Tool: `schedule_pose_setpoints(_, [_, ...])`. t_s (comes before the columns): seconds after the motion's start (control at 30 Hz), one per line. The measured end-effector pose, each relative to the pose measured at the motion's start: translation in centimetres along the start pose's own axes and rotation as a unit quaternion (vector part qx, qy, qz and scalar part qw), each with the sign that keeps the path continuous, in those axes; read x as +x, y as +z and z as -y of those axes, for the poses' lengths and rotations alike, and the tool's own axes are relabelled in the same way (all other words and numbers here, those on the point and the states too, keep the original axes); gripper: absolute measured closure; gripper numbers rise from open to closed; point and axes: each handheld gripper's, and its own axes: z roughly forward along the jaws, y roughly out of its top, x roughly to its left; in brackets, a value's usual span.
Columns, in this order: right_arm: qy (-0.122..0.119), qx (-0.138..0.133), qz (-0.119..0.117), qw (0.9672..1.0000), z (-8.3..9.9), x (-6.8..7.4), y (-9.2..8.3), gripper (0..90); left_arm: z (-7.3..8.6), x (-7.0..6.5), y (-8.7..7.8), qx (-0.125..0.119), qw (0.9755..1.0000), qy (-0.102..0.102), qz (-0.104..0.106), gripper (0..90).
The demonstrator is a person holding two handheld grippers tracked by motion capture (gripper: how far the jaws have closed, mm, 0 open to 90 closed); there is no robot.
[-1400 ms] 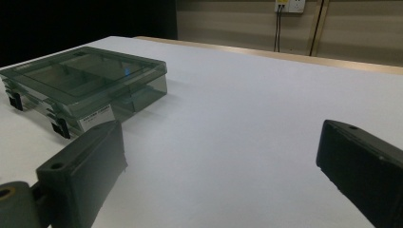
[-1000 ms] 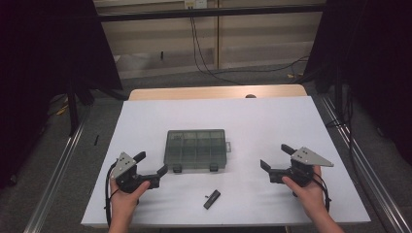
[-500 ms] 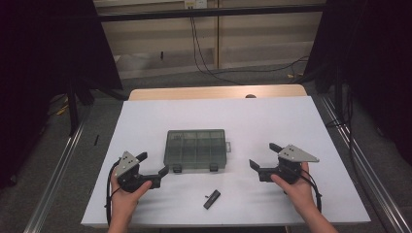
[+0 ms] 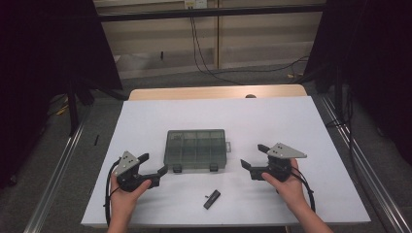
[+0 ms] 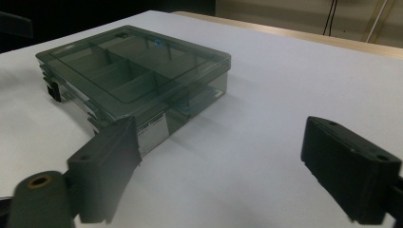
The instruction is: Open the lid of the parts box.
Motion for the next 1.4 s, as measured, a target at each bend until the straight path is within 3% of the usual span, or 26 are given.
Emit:
schedule_pose_setpoints(0.23, [-0.002, 0.016, -0.016, 0.9997, 0.0, 0.4, 0.5, 23.7, 0.1, 0.3, -0.1, 0.01, 0.9999, -0.002, -0.003, 26.1])
schedule_pose_setpoints(0.53, [0.004, 0.041, -0.037, 0.9985, -0.4, 1.1, 1.4, 48.2, 0.1, 0.5, -0.2, 0.032, 0.9994, -0.012, 0.002, 40.5])
schedule_pose_setpoints(0.7, [0.009, 0.046, -0.051, 0.9976, -0.5, 1.3, 2.0, 55.5, 0.1, 0.6, -0.4, 0.049, 0.9987, -0.012, 0.006, 47.1])
schedule_pose_setpoints(0.83, [0.008, 0.047, -0.054, 0.9974, -0.6, 1.3, 2.1, 61.0, 0.2, 0.7, -0.3, 0.046, 0.9988, -0.012, 0.008, 50.2])
schedule_pose_setpoints(1.27, [0.013, 0.082, -0.094, 0.9921, -0.7, 1.4, 2.6, 85.9, 0.2, 0.6, -0.1, 0.07, 0.9974, -0.011, 0.017, 74.3])
schedule_pose_setpoints(1.4, [0.006, 0.094, -0.1, 0.9905, -0.7, 1.7, 2.8, 89.3, 0.2, 0.7, 0.0, 0.073, 0.9969, -0.02, 0.02, 80.5])
